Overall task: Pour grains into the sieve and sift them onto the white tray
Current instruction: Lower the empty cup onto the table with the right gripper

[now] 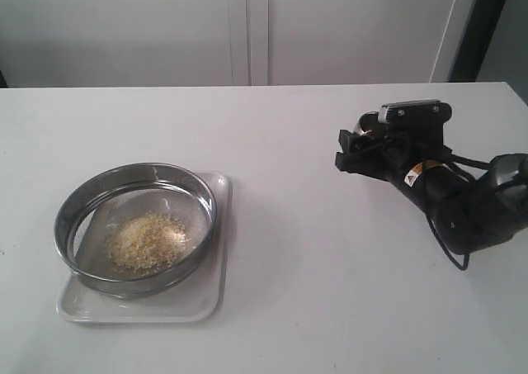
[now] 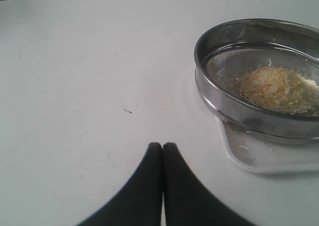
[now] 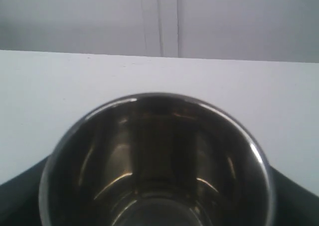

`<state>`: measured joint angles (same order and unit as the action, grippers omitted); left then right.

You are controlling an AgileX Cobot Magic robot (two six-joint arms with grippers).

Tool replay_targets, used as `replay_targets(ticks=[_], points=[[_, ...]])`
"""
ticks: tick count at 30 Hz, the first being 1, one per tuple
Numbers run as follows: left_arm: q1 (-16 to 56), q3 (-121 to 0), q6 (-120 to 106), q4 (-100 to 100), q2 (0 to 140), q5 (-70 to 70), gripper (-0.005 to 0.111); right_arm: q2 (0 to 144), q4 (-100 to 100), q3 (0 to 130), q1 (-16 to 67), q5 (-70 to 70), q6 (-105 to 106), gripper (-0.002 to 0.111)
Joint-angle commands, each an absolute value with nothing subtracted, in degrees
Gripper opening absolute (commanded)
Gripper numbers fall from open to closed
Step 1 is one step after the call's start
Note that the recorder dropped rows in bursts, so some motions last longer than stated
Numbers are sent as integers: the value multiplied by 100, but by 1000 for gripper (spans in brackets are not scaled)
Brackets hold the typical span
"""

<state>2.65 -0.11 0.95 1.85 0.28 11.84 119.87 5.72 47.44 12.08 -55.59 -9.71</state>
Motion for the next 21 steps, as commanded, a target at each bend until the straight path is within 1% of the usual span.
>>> replay_targets(ticks=[1,14,21], points=[[244,0,109,189,0,1166,0,12264,439,4741,1184,-6011,-916,0],[244,0,109,189,0,1166,0,12571,133,4845,1184,-5935,-536,0],[244,0,109,189,0,1166,0,12580,0,4963,1184,-5530,-369,0]])
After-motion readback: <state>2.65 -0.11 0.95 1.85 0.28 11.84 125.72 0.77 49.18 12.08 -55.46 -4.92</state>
